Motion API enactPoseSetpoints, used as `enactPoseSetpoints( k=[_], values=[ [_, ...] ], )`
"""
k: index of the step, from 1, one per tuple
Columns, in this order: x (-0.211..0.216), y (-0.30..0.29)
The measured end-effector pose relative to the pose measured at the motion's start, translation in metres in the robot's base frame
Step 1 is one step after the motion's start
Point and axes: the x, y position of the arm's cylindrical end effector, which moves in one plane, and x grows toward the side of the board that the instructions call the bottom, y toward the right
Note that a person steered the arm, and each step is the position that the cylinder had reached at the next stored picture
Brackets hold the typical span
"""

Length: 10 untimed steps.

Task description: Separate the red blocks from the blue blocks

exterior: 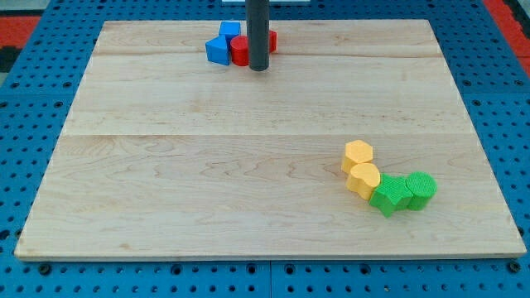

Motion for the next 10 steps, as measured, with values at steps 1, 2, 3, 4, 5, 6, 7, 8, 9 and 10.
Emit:
enactPoseSetpoints(
  k=[1, 2, 3, 4, 5, 6, 7, 8, 9, 10],
  values=[
    [-0.001, 0.061],
    [-0.029, 0.107],
    [-0.063, 0.093],
    [-0.083, 0.052],
    [-0.071, 0.010],
    [-0.041, 0.003],
    [-0.008, 0.007],
    [0.026, 0.002],
    [0.042, -0.048],
    [0.049, -0.110]
  ],
)
